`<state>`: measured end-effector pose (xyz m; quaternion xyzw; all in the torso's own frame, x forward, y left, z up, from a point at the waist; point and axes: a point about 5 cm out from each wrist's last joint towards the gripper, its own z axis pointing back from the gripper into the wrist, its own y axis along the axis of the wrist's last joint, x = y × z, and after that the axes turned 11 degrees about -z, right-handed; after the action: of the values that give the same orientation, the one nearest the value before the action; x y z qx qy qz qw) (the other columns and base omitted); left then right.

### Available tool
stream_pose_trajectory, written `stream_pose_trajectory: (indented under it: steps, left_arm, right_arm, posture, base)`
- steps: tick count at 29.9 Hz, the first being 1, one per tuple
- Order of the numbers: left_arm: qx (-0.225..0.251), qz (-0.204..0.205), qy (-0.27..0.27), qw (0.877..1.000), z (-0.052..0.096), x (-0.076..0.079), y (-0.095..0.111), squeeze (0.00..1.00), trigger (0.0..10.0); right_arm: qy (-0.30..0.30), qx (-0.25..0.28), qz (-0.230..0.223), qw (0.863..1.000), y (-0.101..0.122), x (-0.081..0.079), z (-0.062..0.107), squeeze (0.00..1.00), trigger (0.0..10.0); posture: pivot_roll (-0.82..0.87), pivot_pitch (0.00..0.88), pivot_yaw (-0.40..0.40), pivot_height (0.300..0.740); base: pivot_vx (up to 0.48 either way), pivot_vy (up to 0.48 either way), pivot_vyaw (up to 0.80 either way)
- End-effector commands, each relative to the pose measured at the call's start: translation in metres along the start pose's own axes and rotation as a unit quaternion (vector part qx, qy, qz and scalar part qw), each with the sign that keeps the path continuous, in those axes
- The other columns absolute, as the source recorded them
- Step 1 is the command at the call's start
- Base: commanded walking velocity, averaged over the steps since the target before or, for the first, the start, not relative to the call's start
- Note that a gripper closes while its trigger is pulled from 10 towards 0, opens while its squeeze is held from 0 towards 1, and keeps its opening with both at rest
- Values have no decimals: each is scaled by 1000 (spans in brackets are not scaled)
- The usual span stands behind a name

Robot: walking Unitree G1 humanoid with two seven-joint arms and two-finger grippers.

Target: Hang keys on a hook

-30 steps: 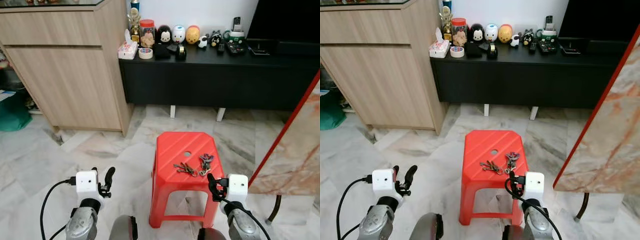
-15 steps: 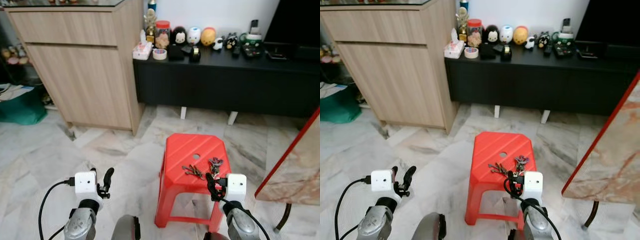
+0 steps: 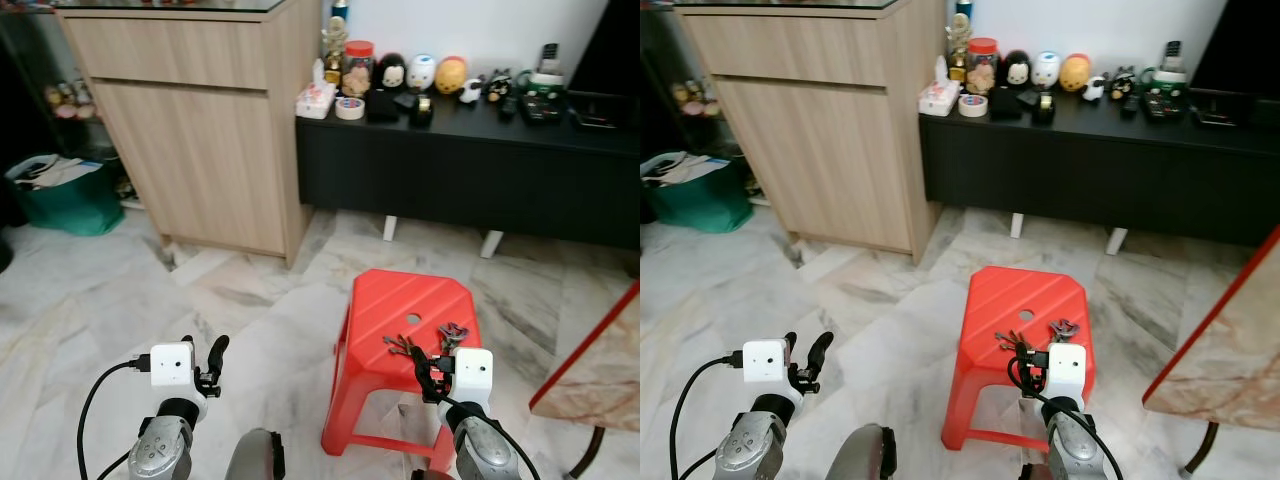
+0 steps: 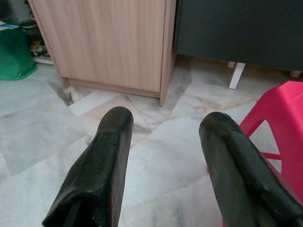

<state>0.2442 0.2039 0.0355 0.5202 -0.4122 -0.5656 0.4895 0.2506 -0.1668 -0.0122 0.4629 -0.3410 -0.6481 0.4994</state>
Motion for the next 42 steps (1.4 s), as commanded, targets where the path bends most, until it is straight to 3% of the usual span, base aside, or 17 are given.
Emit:
stream_pose_trajectory:
  steps: [1,25,42]
  left_arm:
    - [0,-6,-3,1000,0,-2,1,0,10000]
    - [1,-4,-4,1000,0,-3,1,0,10000]
    - [2,-3,-10,1000,1,0,1,0,10000]
  right_arm:
    - [-5,-2,-6,1000,-1,0,0,0,10000]
    - [-7,-2,-11,1000,-2,0,0,0,10000]
    - [-5,-5,3,1000,-3,-2,-1,0,10000]
  posture:
    - [23,3,-8,618]
    - [24,7,-5,618]
    - [24,9,-5,618]
  base:
    - [0,0,0]
    - [60,0,146]
    - [264,0,157]
